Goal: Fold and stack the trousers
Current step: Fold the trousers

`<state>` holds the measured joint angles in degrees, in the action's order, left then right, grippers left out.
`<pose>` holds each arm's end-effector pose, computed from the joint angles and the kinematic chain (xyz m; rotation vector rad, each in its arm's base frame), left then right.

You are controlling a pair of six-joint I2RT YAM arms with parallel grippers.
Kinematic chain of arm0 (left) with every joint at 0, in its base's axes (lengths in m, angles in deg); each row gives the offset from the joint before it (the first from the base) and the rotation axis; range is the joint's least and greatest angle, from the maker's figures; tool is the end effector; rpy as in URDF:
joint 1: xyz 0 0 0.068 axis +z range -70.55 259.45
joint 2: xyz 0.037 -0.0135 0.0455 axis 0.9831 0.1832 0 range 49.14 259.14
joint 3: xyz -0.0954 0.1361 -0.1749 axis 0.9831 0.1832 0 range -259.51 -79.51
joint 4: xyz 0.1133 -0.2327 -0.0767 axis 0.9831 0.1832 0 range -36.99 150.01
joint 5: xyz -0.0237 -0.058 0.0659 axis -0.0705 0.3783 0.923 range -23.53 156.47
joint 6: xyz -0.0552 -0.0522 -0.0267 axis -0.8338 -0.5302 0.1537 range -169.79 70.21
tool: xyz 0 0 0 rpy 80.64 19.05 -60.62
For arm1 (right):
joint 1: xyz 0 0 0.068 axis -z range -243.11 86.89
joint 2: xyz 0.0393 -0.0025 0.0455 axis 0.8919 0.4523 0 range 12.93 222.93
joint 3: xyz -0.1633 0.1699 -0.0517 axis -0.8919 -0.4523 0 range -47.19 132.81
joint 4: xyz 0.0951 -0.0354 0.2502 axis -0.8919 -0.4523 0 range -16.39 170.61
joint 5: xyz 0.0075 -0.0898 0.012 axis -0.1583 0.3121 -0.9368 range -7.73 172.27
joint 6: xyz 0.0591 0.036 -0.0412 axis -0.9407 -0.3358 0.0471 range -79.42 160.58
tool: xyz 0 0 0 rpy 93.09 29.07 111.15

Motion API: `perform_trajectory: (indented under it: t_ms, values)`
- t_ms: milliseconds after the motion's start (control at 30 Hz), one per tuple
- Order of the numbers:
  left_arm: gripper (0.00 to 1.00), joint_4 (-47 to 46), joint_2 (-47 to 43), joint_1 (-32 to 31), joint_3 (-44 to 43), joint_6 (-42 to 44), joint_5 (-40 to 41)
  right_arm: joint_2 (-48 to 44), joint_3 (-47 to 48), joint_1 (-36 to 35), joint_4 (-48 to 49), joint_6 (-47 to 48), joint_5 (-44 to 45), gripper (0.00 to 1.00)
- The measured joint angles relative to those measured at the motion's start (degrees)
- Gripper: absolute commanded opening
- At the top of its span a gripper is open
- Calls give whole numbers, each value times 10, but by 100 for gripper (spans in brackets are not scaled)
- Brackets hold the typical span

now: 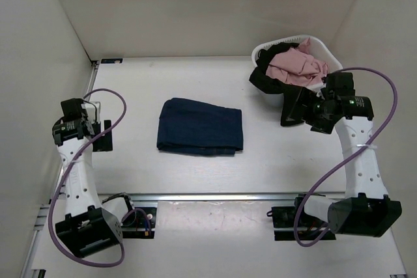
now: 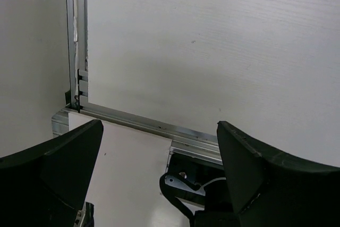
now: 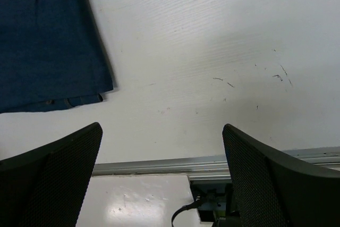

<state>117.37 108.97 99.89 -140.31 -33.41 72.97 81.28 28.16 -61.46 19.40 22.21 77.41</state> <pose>0.2044 0.0844 0.2497 -0.1327 2.7123 0.3492 0.2635 -0.0017 0.3026 0.4050 2.4940 0.2247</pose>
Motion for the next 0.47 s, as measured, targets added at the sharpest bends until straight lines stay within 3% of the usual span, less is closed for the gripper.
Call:
perform_trajectory:
  t_ms: [467]
  values:
    - [100,33,-42,26,0,-4,-6,-42,-31,0,-6,36,8,99]
